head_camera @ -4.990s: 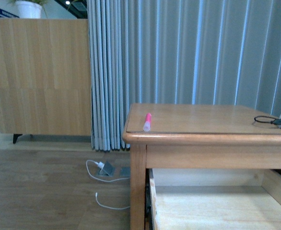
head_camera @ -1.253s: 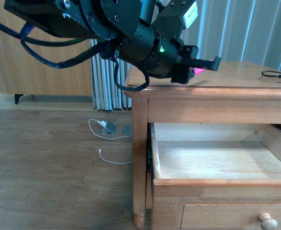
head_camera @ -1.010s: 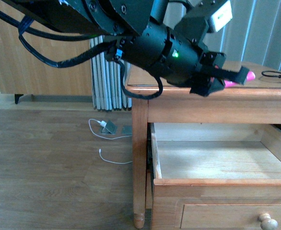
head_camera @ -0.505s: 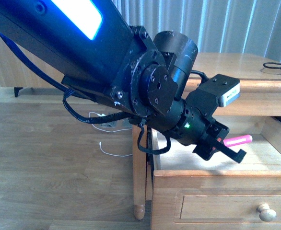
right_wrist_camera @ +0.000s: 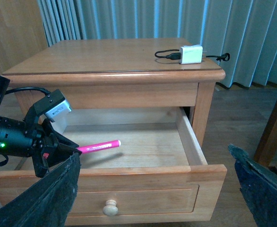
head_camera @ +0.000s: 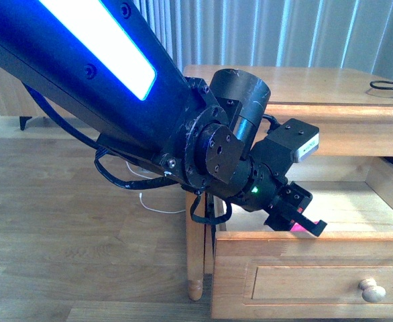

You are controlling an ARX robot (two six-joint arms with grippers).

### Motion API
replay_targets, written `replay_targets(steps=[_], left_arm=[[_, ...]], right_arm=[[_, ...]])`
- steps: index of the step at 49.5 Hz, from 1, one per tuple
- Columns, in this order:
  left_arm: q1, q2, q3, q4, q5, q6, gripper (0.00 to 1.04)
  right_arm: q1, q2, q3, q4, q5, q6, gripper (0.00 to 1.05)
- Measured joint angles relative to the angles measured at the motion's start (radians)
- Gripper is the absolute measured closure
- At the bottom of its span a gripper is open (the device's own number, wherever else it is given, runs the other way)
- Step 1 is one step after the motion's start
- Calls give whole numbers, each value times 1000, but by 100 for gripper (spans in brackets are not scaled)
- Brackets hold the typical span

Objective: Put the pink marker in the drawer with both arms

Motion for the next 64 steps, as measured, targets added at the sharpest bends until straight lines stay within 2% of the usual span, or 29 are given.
replay_targets(steps=[4,10,15,20,32,38,49,55,61,64], left_arm=[[5,-21,-27,31,-30,-9,48],[13,-68,-74,86,-68,-33,32],[24,-145,-129,142,-135,-67,16],[35,-230,-188,178,-185,-91,4],[77,-497,-437,253,-391,-143,6],[99,-632,-573,292,-451,-164,6],[167,-999,-875,323,-498,-232,6],[230,-1252,-1073,250,-533,-317,6],[307,-1521,-1239,134,-513,-405,6],[364,-1690,-1326,23,-526,-467,6]], right_arm=[[0,0,0,0,0,0,8],[0,0,0,0,0,0,8],[0,0,0,0,0,0,8],[0,0,0,0,0,0,8],[0,0,0,0,0,0,8],[0,0,0,0,0,0,8],[0,0,0,0,0,0,8],[0,0,0,0,0,0,8],[0,0,0,0,0,0,8],[0,0,0,0,0,0,8]])
